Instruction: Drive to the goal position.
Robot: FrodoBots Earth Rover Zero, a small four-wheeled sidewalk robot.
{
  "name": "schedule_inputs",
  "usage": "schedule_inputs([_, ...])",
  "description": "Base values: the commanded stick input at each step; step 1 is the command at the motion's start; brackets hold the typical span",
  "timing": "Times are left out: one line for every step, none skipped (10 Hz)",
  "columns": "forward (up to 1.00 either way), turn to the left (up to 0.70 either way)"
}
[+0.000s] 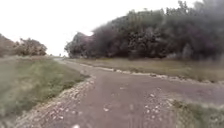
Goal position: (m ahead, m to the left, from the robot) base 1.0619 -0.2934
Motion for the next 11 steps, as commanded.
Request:
schedule_inputs([0.85,0.01])
schedule_inputs([0.85,0.01])
schedule_inputs([0.85,0.01])
schedule_inputs([0.85,0.01])
schedule_inputs([0.85,0.01])
schedule_inputs([0.85,0.01])
schedule_inputs([0.85,0.01])
schedule_inputs([0.85,0.01])
schedule_inputs([0.85,0.01])
schedule_inputs([0.85,0.01])
schedule_inputs([0.85,0.01])
